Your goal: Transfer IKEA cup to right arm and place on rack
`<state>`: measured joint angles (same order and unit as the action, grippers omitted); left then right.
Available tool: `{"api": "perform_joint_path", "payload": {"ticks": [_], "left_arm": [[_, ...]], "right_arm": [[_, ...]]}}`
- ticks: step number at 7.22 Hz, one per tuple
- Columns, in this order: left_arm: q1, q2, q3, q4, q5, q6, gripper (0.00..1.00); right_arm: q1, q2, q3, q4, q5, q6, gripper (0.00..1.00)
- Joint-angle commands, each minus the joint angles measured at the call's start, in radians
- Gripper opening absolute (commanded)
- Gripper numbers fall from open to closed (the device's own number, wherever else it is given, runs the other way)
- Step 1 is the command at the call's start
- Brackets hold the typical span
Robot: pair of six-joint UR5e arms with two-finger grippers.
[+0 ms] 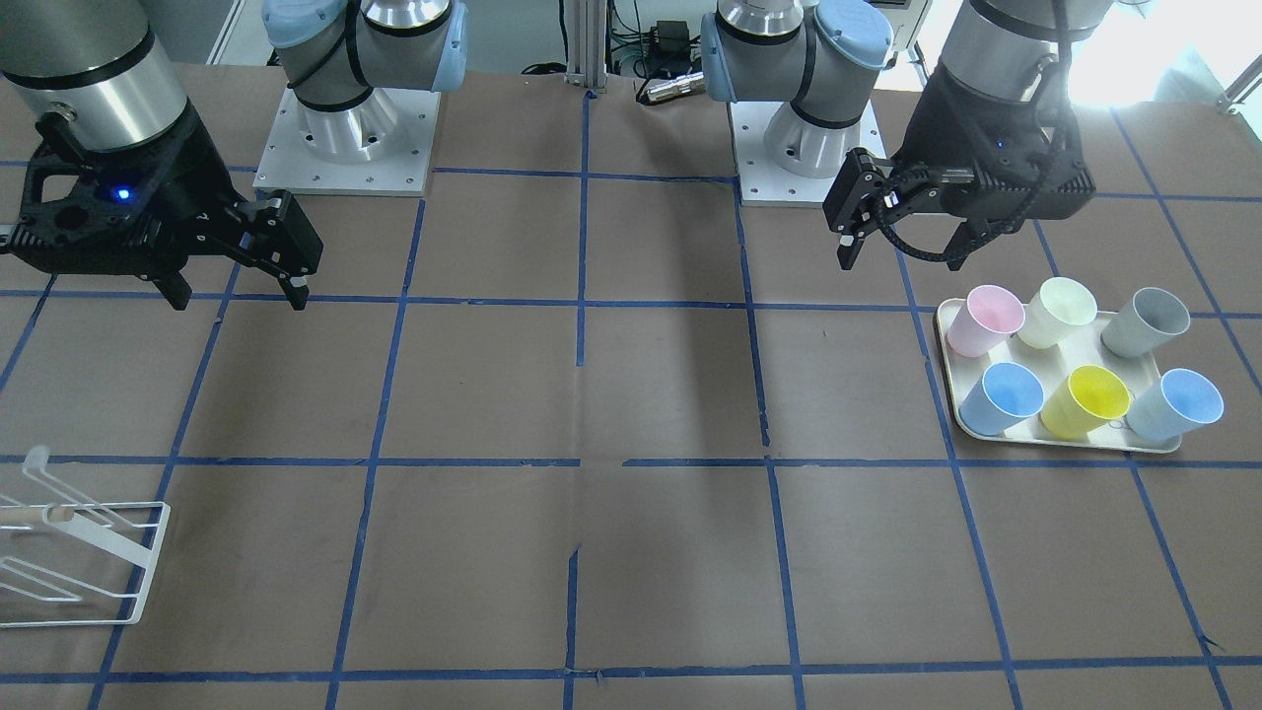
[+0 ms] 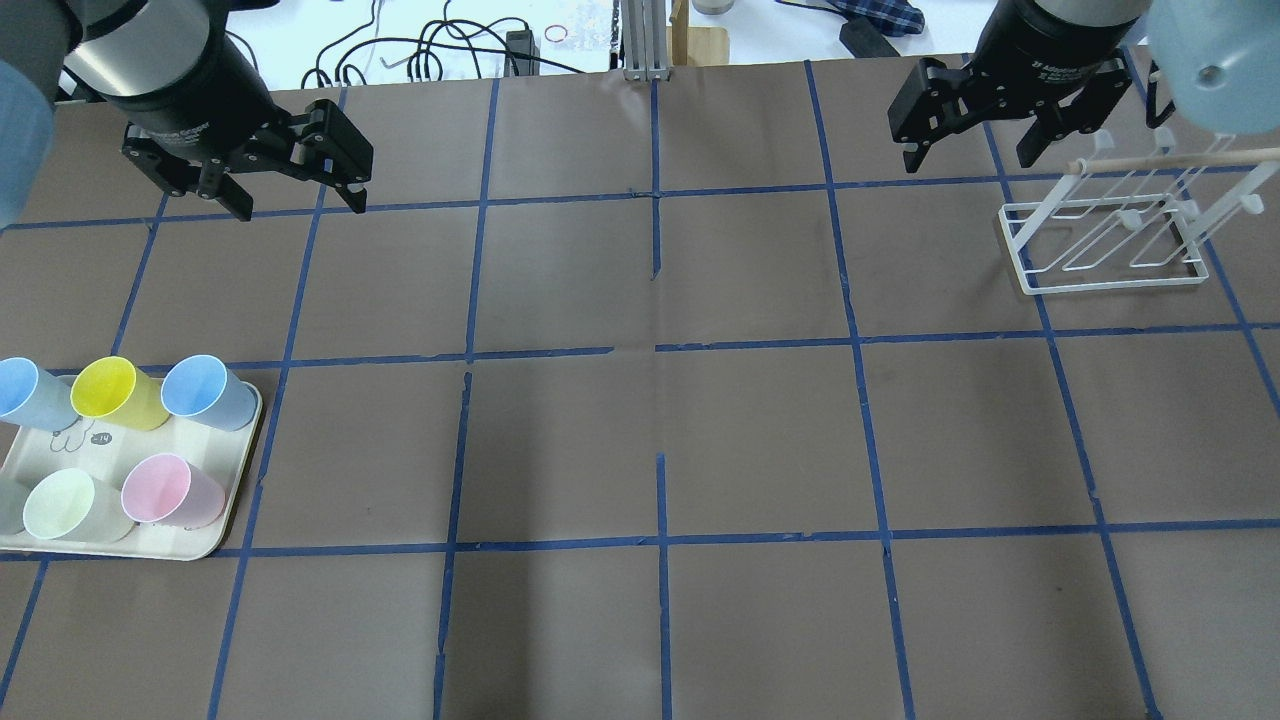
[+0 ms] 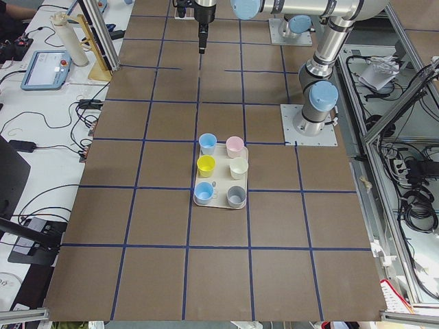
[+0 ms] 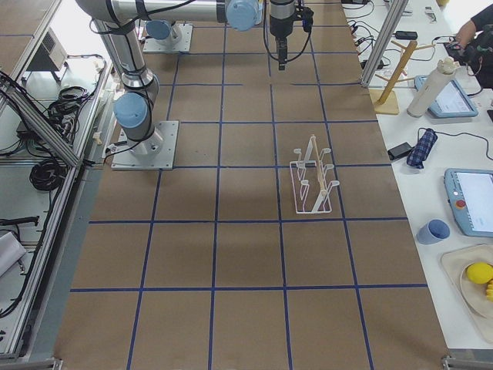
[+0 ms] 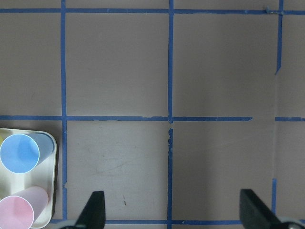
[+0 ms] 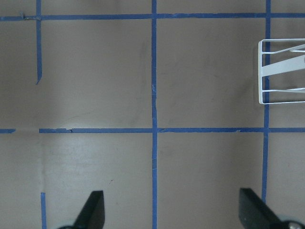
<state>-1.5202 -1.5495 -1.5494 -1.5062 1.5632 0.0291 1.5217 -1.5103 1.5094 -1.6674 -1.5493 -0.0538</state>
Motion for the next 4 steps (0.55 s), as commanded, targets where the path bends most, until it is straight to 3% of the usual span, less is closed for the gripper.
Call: {"api": "perform_joint_path", "payload": {"ticks": [1,4], "left_arm": [[0.000,-0.001,0.000,0.000,0.001,-0.006,1.00],[0.015,0.009,-0.023,-0.002,-0.002,0.018,1.00]], "right_arm": [[0.000,-0.001,0.000,0.000,0.000,0.000,1.00],[0.000,-0.001,0.000,0.000,0.000,0.000,1.00]]}}
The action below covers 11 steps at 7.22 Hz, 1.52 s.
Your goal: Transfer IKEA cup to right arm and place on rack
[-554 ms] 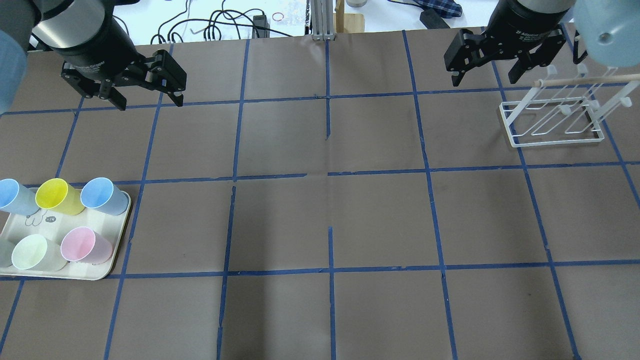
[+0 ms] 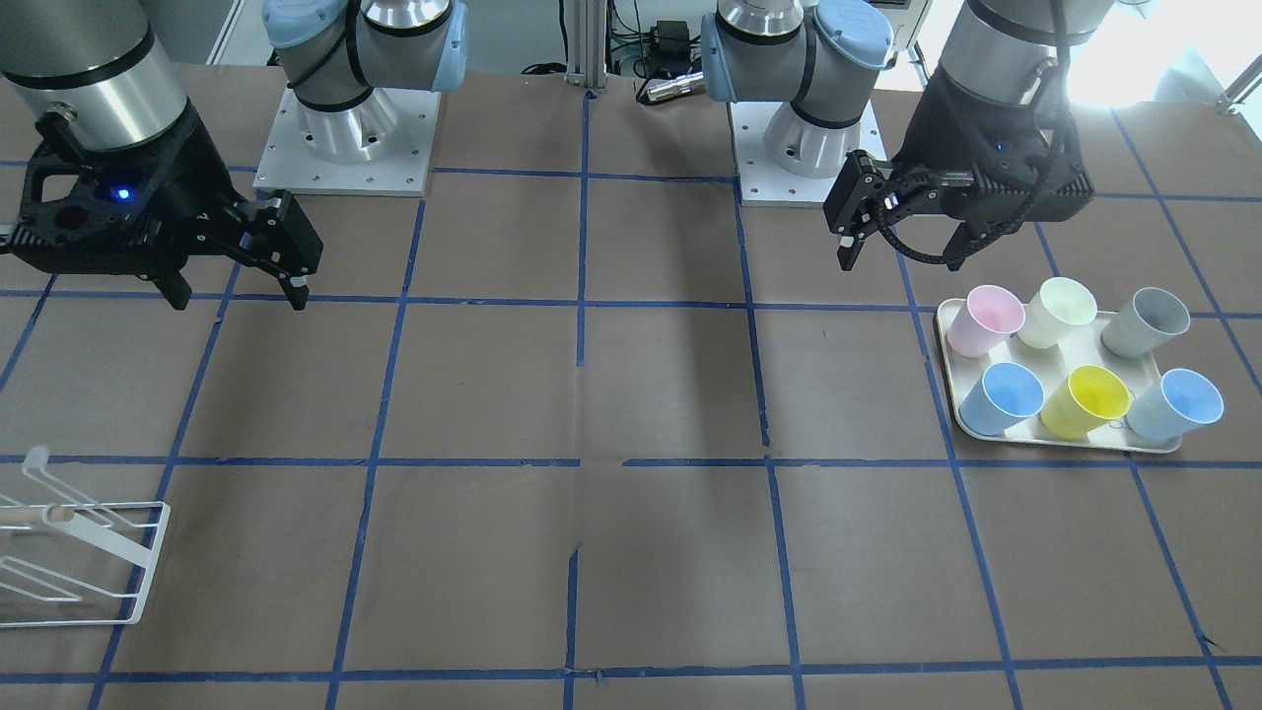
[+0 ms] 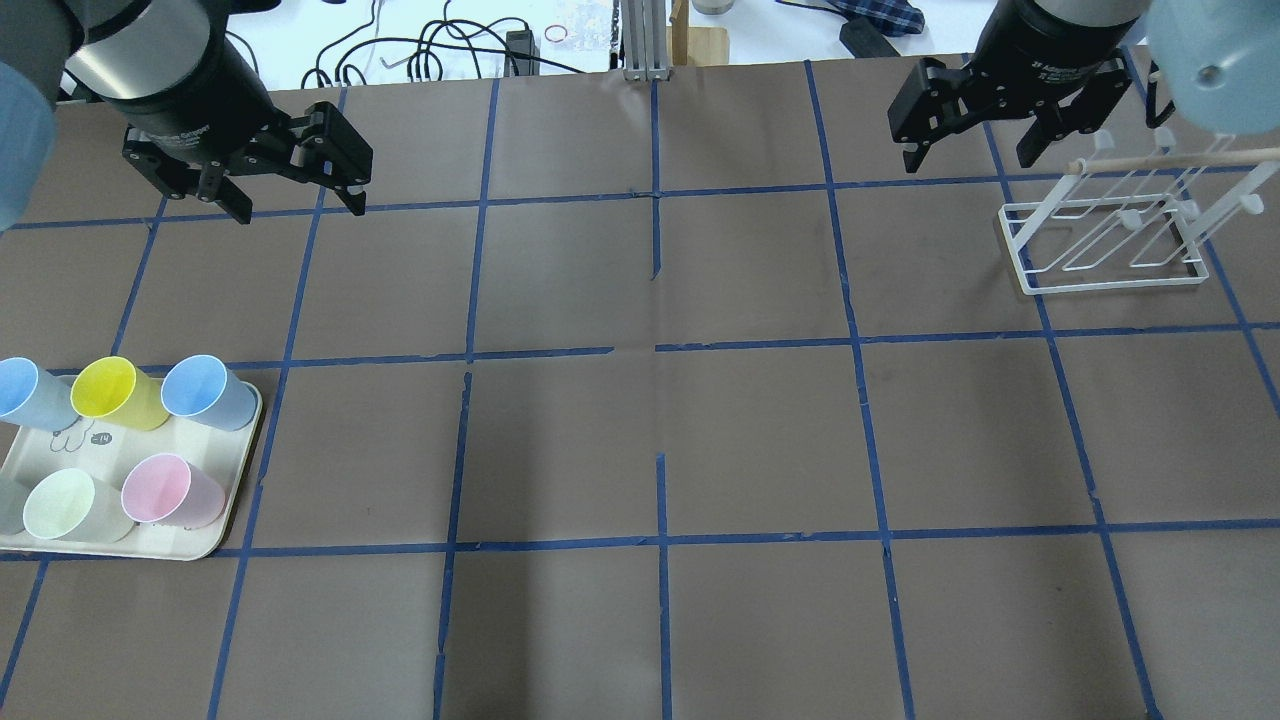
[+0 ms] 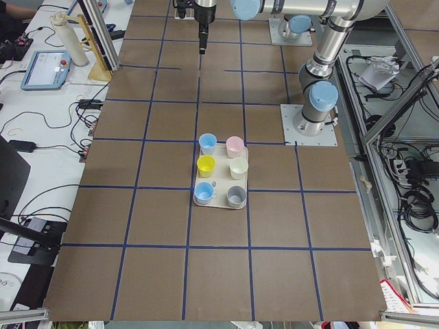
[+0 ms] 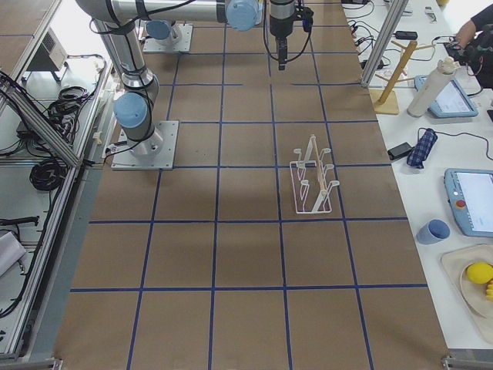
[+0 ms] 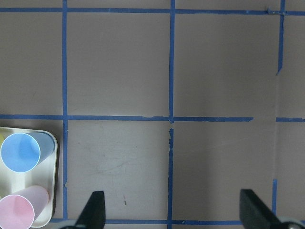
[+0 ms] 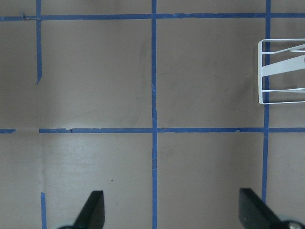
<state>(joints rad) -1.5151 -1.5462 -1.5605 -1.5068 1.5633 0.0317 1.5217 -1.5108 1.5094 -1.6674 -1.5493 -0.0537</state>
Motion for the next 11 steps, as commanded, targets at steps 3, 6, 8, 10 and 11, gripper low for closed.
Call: {"api": "perform_joint_path", "payload": {"ticks": [3,6,8,10,11], "left_arm": [[0.126,-0.003,-0.019,0.002,0.001,0.274,1.00],[0.387,-0.014,-0.117,0.035,-0.011,0.636,1.00],[0.549,-0.104,-0.147,0.159,-0.023,0.872,1.00],[0.592,-0.199,-0.130,0.239,-0.029,0.966,1.00],[0.596,-0.251,-0.130,0.373,-0.019,1.061,1.00]], "right_arm": [[0.000,0.001,0.000,0.000,0.000,0.000,1.00],[0.000,0.001,0.000,0.000,0.000,0.001,1.00],[0.000,0.001,0.000,0.000,0.000,0.003,1.00],[0.000,0.001,0.000,0.000,0.002,0.003,1.00],[0.000,0.000,0.000,0.000,0.000,0.003,1.00]]}}
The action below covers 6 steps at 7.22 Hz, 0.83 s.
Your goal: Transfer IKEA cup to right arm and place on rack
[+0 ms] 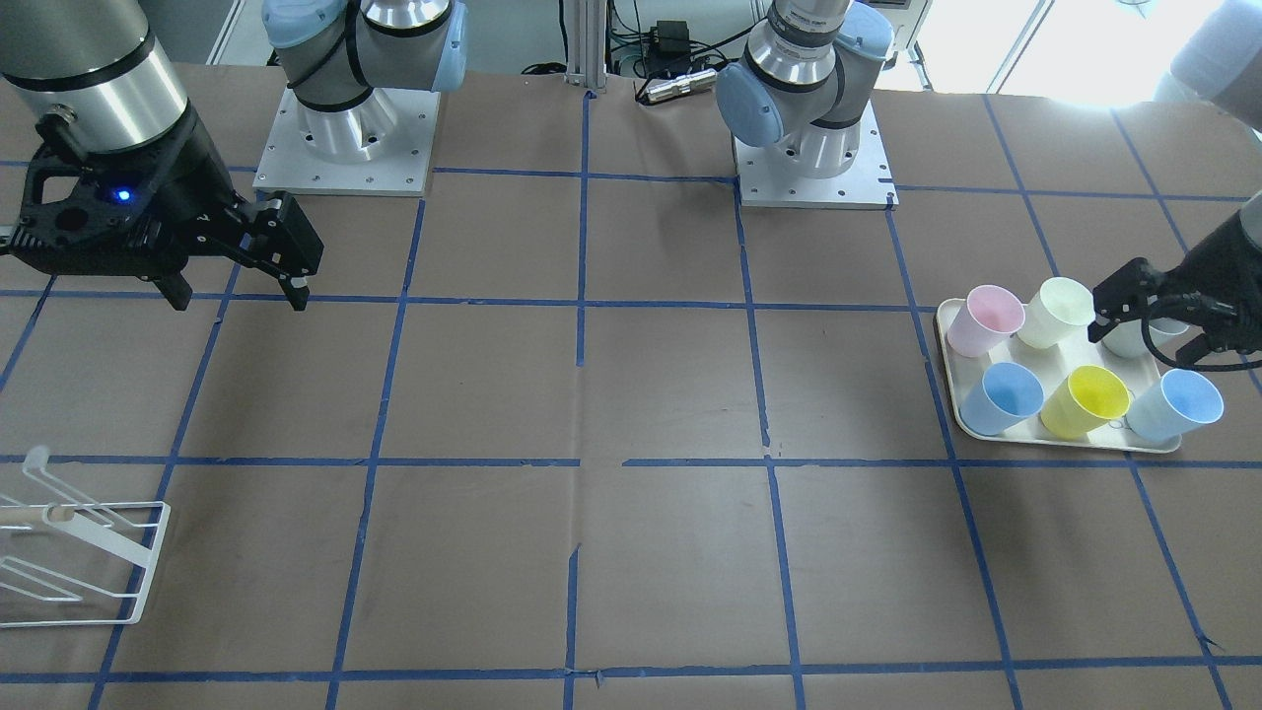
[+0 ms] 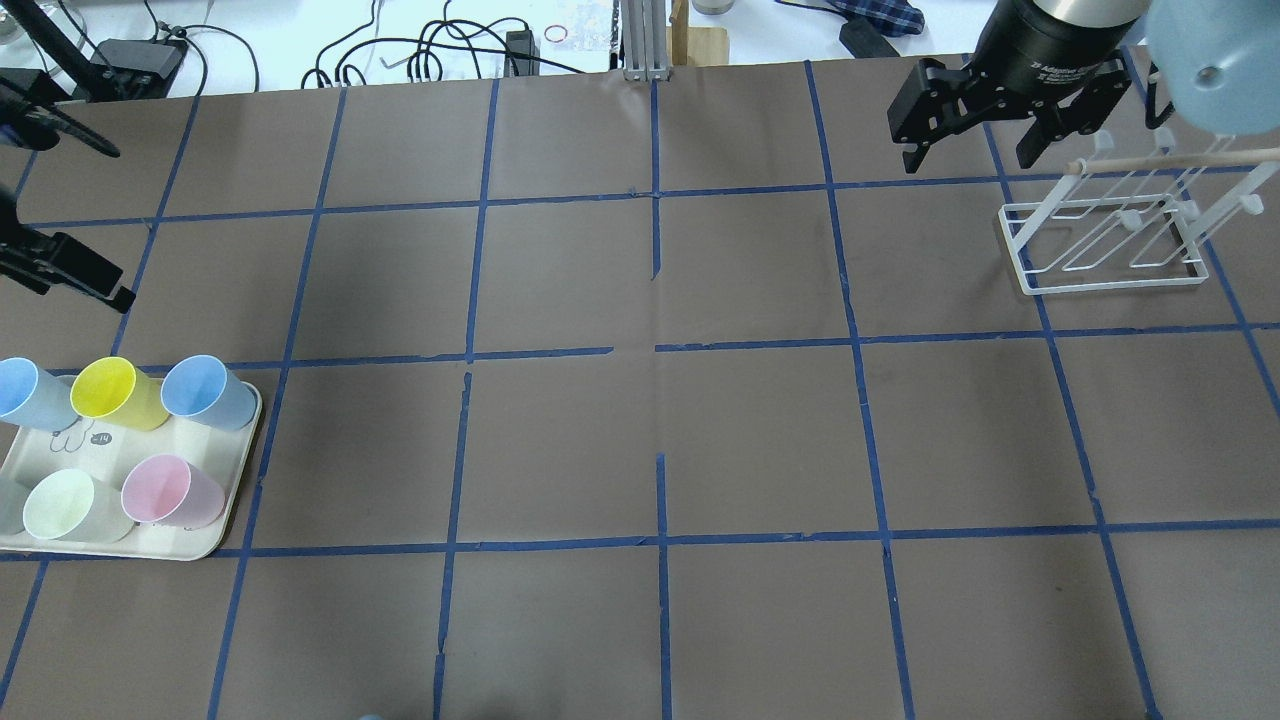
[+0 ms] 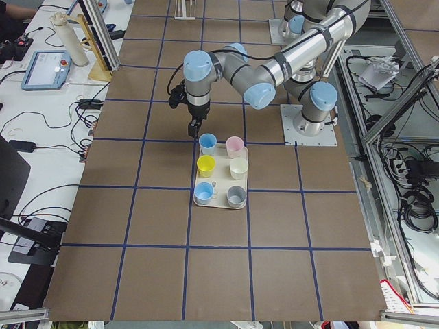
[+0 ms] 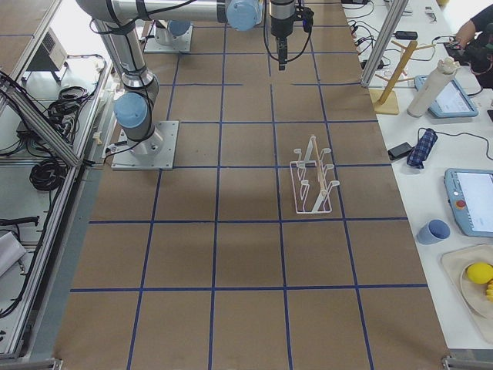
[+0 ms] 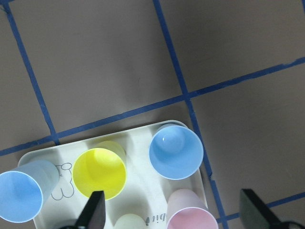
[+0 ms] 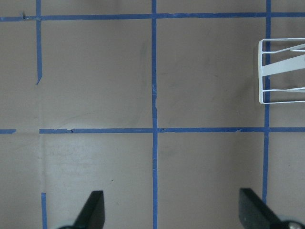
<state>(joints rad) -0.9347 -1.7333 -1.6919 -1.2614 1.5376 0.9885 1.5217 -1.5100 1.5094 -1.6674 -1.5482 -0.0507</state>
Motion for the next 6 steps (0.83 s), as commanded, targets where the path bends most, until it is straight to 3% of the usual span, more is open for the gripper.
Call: {"api": "perform_joint_path", "payload": {"ticks": [1,4,6], "left_arm": [[0.033,-0.112,0.011,0.154,0.007,0.136,1.00],[0.066,-0.188,0.023,0.158,0.009,0.177,1.00],[0.115,-0.204,0.093,0.142,0.024,0.305,1.00]], "right_arm": [[0.000,-0.001,0.000,0.000,0.000,0.000,1.00],[0.000,0.001,0.000,0.000,-0.001,-0.001,1.00],[0.000,0.001,0.002,0.000,-0.001,-0.005,1.00]]}}
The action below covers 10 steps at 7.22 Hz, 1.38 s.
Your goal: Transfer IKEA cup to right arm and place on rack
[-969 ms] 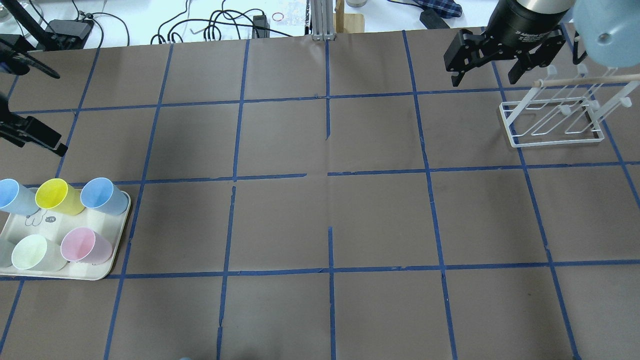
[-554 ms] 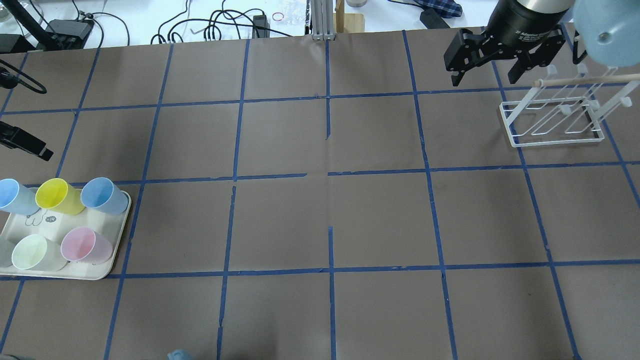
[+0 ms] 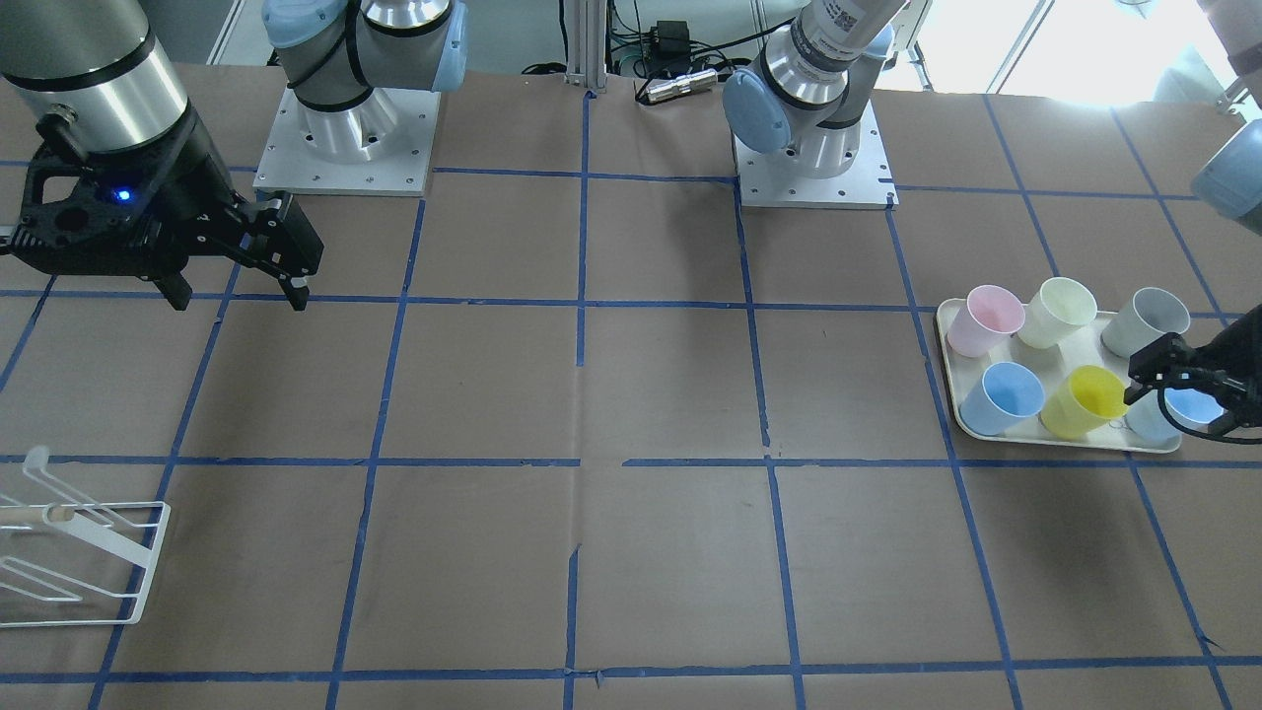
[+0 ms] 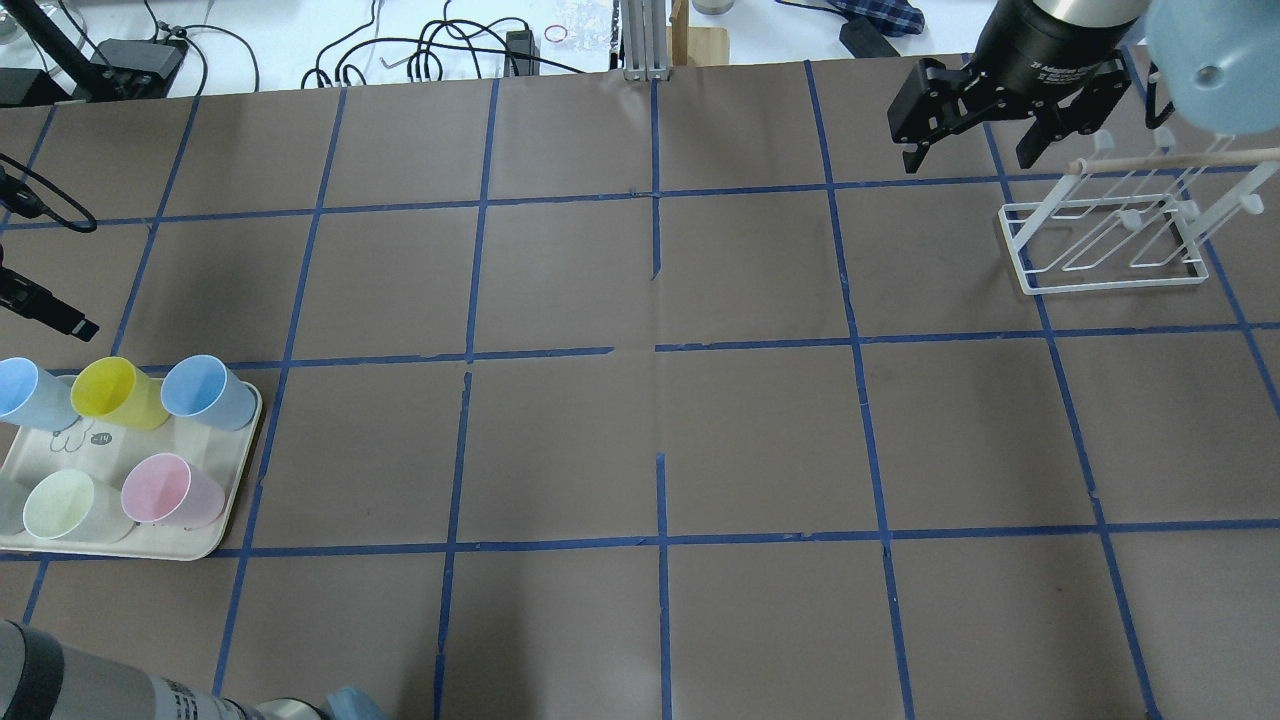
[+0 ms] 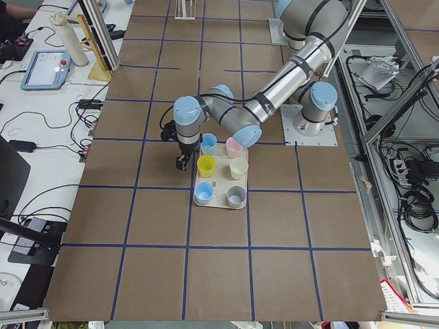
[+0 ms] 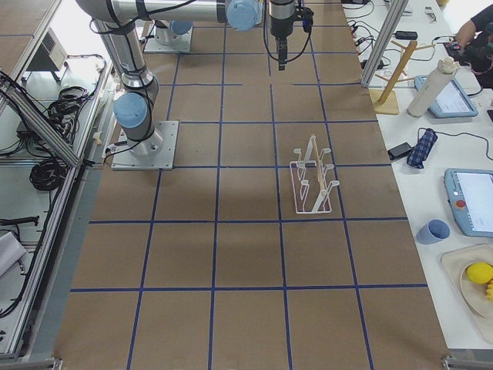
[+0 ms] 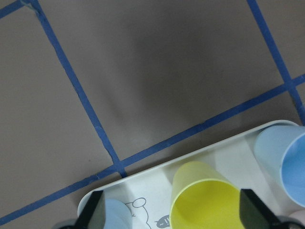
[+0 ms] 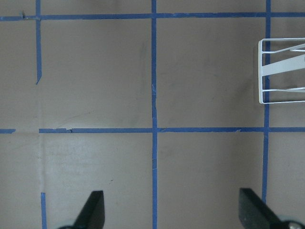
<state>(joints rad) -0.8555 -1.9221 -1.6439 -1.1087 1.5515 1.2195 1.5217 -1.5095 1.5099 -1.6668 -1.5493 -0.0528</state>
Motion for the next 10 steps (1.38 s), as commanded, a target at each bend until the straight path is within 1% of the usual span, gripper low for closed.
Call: {"api": "perform_joint_path", "payload": {"ticks": [1,2,4,6,8,9,10], "left_arm": [[0.105,-0.049,0.089,-0.049,-0.004,0.077,1.00],[0.140,-0.076,0.111,-0.068,-0.034,0.078,1.00],[0.174,-0.139,0.150,-0.074,-0.042,0.080,1.00],[0.197,-0.172,0.151,-0.077,-0.033,0.107,1.00],[0.190,-0.196,0.136,-0.062,-0.028,0.106,1.00],[0.190,-0.201,0.133,-0.060,-0.027,0.104,0.98],[0.191,-0.204,0.133,-0.062,-0.027,0.116,0.88]], "right_arm": [[0.000,0.000,0.001,0.001,0.000,-0.002,1.00],[0.000,0.000,0.001,0.001,0.001,-0.001,1.00],[0.000,0.000,0.001,0.001,0.001,-0.001,1.00],[0.000,0.000,0.001,0.001,0.001,-0.002,1.00],[0.000,0.000,0.001,0.001,0.001,-0.002,1.00],[0.000,0.000,0.001,0.002,0.003,-0.002,1.00],[0.000,0.000,0.001,0.002,0.027,-0.002,1.00]]}}
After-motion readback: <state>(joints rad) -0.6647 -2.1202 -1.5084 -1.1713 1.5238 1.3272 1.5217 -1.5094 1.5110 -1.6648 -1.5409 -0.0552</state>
